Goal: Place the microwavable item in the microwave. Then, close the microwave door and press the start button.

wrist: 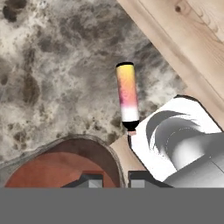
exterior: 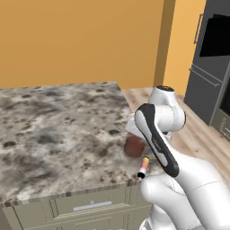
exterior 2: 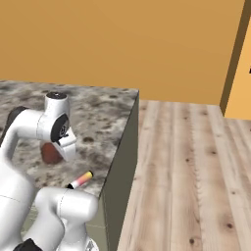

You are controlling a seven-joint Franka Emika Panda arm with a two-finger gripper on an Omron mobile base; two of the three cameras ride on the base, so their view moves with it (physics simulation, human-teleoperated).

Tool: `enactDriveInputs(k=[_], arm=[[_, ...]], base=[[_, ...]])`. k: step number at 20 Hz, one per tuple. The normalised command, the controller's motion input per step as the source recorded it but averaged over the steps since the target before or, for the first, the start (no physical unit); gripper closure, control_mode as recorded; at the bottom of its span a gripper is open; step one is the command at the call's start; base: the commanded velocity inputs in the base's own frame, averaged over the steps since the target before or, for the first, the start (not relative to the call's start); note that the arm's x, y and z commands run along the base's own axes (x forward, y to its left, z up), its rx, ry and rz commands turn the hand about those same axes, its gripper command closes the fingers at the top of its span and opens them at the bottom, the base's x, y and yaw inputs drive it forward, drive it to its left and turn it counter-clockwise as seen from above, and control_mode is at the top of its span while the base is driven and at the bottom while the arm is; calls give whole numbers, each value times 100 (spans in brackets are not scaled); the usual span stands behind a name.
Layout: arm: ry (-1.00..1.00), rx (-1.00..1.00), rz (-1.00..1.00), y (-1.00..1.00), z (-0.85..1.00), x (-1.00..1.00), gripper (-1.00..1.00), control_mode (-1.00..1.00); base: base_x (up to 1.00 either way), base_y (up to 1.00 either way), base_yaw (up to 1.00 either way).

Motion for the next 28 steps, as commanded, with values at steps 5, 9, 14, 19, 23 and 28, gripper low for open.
enactDriveInputs(k=[5,9,14,19,23,28], arm=[[-1,-1,-5,3,-2,-34,100,-100],[0,0,-18,-1,7,-83,100,-100],[0,0,-5,0,0,-17,100,100],[0,0,0,0,0,0,100,100],[0,0,0,0,0,0,100,100],[0,0,0,0,0,0,100,100]], base=[[0,0,0],[0,0,0],[-62,-19,-32],[-43,-76,-58],[4,-100,-55],[43,-100,-40]])
